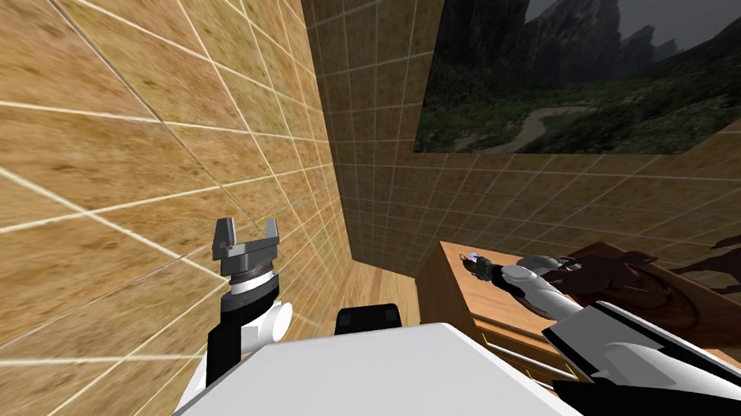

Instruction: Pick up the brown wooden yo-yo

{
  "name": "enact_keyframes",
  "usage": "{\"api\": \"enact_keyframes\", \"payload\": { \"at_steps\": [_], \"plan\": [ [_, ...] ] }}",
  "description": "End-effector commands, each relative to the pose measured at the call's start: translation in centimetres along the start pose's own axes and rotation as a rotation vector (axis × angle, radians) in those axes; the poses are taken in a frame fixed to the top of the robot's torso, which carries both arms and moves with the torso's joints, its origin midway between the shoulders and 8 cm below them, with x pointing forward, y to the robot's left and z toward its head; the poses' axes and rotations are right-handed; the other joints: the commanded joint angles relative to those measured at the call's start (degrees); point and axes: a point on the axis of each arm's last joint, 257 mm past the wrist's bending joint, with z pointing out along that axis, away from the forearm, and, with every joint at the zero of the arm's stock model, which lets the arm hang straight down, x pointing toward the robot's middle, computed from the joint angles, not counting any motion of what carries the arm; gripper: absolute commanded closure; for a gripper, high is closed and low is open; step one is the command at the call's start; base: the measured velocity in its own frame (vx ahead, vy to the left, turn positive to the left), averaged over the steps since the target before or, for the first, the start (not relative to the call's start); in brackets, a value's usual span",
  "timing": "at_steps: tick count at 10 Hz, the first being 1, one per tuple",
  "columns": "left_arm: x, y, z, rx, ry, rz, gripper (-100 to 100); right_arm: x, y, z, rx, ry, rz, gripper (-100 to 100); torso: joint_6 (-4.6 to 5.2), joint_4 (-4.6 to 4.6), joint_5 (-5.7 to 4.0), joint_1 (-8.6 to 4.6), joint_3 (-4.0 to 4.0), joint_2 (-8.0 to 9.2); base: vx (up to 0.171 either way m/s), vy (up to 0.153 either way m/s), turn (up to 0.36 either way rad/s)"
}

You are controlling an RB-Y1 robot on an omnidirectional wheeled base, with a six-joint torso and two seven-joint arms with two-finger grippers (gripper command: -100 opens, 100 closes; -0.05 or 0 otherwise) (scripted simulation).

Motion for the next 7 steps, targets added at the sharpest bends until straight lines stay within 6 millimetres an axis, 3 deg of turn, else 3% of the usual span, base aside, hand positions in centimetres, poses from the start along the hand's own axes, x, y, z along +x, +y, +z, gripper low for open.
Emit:
{"api": "enact_keyframes", "payload": {
  "at_steps": [1,5,6,7],
  "plan": [
    [0.0,0.0,0.0,0.0,0.0,0.0,0,0.0,0.0,0.0,0.0,0.0,0.0,100,0.0,0.0,0.0,0.0,0.0,0.0,-0.006,0.0,-0.006],
    [0.0,0.0,0.0,0.0,0.0,0.0,0,0.01,0.07,0.0,-0.001,0.0,0.0,100,-0.01,-0.01,0.05,0.09,-0.05,-0.1,0.0,0.0,0.0],
    [0.0,0.0,0.0,0.0,0.0,0.0,0,0.01,0.08,0.0,-0.001,0.0,0.0,0,-0.01,-0.01,0.06,0.09,-0.05,-0.09,0.0,0.0,0.0],
    [0.0,0.0,0.0,0.0,0.0,0.0,0,0.98,0.28,-0.47,-0.002,0.001,0.003,100,-0.01,0.0,0.06,0.1,-0.05,-0.09,0.034,0.022,0.006]
  ]
}}
